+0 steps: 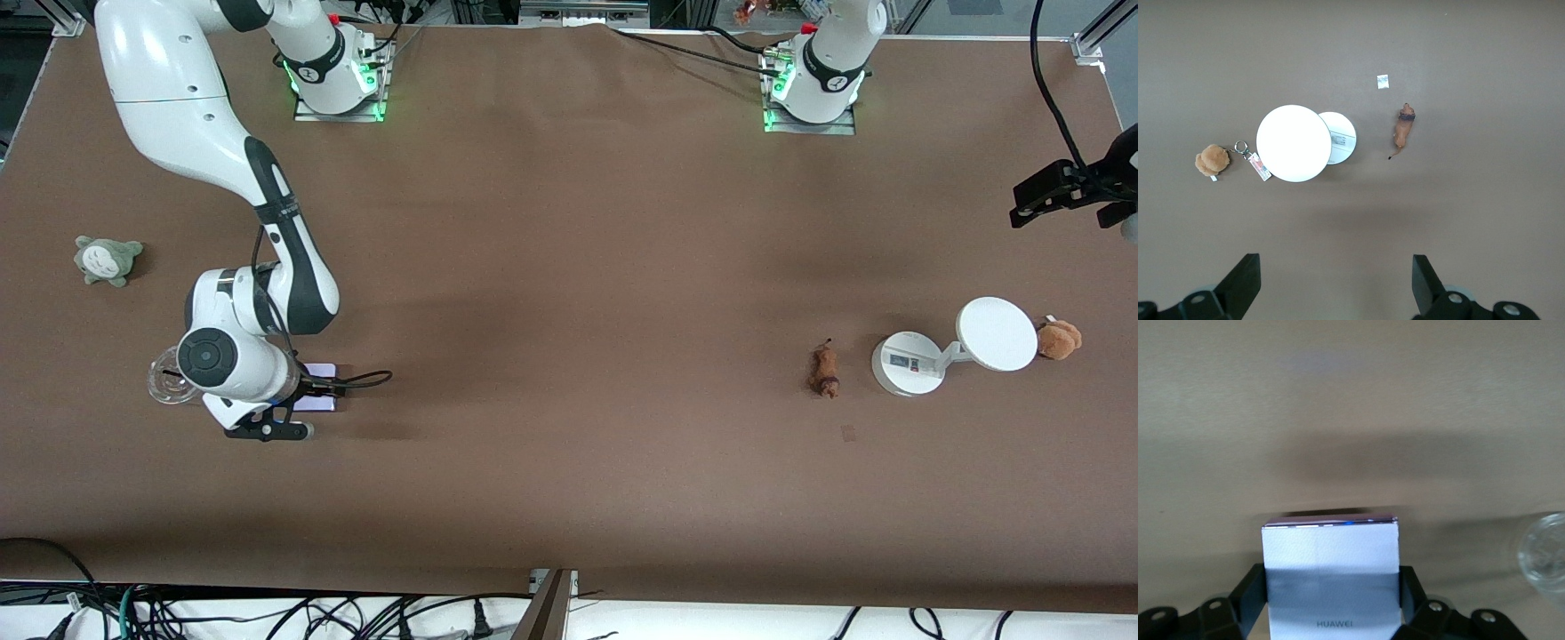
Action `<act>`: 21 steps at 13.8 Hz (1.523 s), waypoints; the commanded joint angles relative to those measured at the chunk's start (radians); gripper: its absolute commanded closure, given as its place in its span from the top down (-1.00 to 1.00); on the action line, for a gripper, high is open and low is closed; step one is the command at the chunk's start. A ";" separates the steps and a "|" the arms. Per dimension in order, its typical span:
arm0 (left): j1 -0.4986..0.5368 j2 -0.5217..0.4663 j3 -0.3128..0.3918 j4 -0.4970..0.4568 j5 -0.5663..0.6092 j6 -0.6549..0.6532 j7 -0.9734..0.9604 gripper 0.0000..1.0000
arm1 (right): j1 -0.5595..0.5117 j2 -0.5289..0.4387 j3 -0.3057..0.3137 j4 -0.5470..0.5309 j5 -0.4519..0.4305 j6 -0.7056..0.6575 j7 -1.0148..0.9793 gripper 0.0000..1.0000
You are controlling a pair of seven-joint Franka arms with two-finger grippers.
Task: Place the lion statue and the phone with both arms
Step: 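Carry the phone box with the right gripper toward the glass cup and lower it, then open the right gripper and withdraw it from the phone box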
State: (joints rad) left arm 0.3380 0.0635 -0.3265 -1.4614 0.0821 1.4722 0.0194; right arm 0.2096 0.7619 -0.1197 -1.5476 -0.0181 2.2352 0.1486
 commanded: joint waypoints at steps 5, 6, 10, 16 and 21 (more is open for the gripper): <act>-0.029 0.012 0.044 0.029 -0.010 -0.018 -0.010 1.00 | -0.010 -0.033 -0.026 -0.040 -0.006 0.017 -0.058 0.00; -0.090 0.012 0.100 0.027 -0.007 -0.020 -0.010 1.00 | -0.015 -0.030 -0.026 -0.040 -0.006 0.017 -0.058 0.03; -0.318 0.010 0.322 0.027 -0.004 -0.047 -0.010 1.00 | -0.024 -0.033 -0.026 -0.005 -0.016 0.009 -0.098 1.00; -0.312 0.004 0.330 0.032 -0.011 -0.058 0.001 1.00 | -0.016 -0.122 -0.023 0.173 -0.011 -0.274 -0.103 1.00; -0.285 0.007 0.331 0.012 -0.117 0.013 -0.019 1.00 | -0.015 -0.301 -0.020 0.199 0.000 -0.523 -0.165 1.00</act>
State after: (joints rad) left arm 0.0373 0.0645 -0.0102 -1.4569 0.0512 1.4602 0.0086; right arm 0.2005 0.5345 -0.1519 -1.3339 -0.0193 1.7985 0.0053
